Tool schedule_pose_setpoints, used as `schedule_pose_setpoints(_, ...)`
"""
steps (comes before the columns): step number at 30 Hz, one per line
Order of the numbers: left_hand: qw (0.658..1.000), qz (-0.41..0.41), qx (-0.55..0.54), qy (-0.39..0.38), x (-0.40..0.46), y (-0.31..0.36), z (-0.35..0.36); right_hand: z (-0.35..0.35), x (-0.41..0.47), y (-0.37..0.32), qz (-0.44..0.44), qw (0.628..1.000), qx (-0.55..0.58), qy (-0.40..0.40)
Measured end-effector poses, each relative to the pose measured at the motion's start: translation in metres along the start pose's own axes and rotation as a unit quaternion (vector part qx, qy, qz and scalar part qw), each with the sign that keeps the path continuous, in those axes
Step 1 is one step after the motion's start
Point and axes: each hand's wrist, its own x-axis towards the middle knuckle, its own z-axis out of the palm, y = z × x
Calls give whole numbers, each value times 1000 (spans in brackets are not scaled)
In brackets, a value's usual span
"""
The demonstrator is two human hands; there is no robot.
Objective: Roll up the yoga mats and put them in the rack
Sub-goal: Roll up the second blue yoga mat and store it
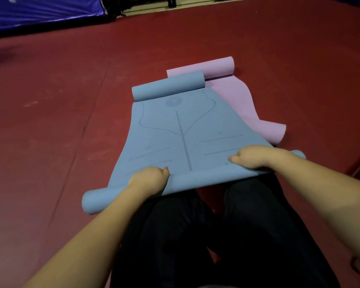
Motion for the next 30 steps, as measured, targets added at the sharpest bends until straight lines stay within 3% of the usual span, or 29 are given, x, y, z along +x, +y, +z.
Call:
schedule_pose_setpoints(4,1000,-5,-3,21,1,-1,15,8,3,3,-31,999,17,32)
schedule_pose_setpoints(8,989,-8,37,140,0,2,18,13,5,5,-42,996,18,74)
schedule_pose_setpoints(10,989,-7,-21,146,1,1,18,13,6,3,-27,997,15,78)
schedule_pose_setpoints(12,987,-7,-56,150,3,0,18,10,9,1,-18,997,10,71)
schedule_pose_setpoints(19,973,-7,-21,230,-7,5,16,-1,24,-10,6,1000,-6,-19)
schedule_pose_setpoints(25,959,59,-6,276,-23,1,40,-5,27,-12,-3,999,-16,-42)
schedule_pose_setpoints(30,959,39,19,281,-10,0,37,7,26,-6,-19,996,17,87)
